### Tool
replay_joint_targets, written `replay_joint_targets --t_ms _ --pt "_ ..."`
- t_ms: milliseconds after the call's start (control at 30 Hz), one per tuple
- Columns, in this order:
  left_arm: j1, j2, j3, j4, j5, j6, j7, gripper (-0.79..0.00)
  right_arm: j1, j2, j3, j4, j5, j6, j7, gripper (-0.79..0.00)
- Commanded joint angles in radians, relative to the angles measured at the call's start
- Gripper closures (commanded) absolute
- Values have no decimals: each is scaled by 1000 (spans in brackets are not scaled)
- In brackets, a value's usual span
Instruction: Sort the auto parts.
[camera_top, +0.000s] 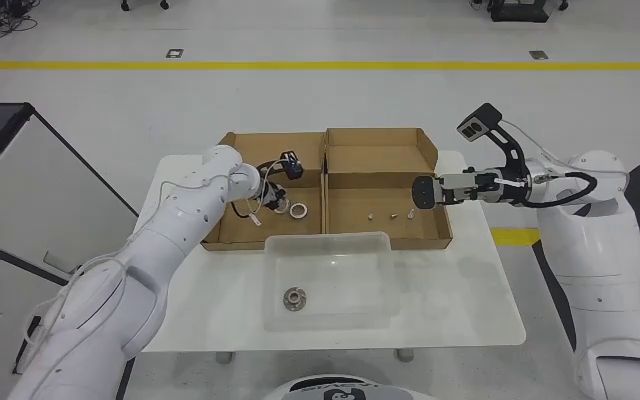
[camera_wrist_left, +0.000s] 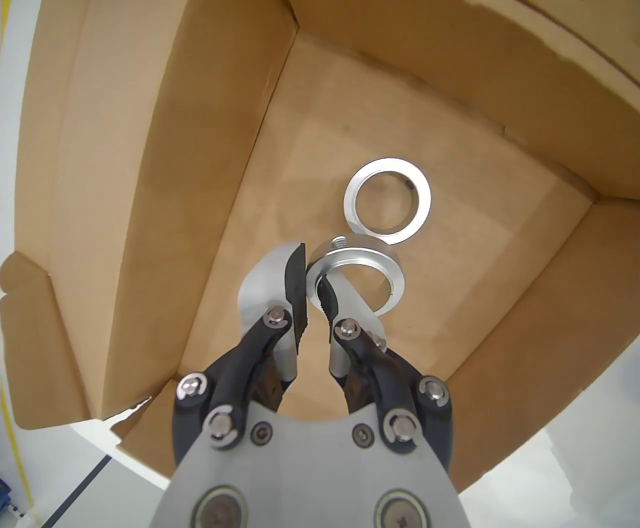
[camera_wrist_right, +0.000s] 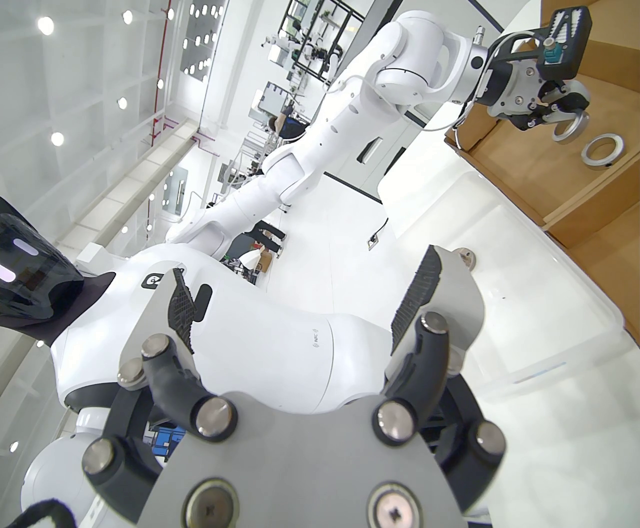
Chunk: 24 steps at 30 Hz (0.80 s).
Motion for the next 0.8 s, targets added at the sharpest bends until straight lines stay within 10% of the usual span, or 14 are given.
replay_joint_targets --t_ms 0,233,400,667,767 --pt "-3 -4 6 16 19 -3 10 0 0 0 0 0 0 0 0 -785" --pt "-10 -16 14 57 41 -5 31 0 0 0 0 0 0 0 0 -785" --pt "-15 -21 11 79 41 -10 36 -326 0 0 0 0 0 0 0 -785" --pt "-21 -24 -2 98 44 -15 70 -366 0 0 0 0 0 0 0 -785" --pt "-29 -22 -16 95 38 -13 78 -517 0 0 0 0 0 0 0 -785"
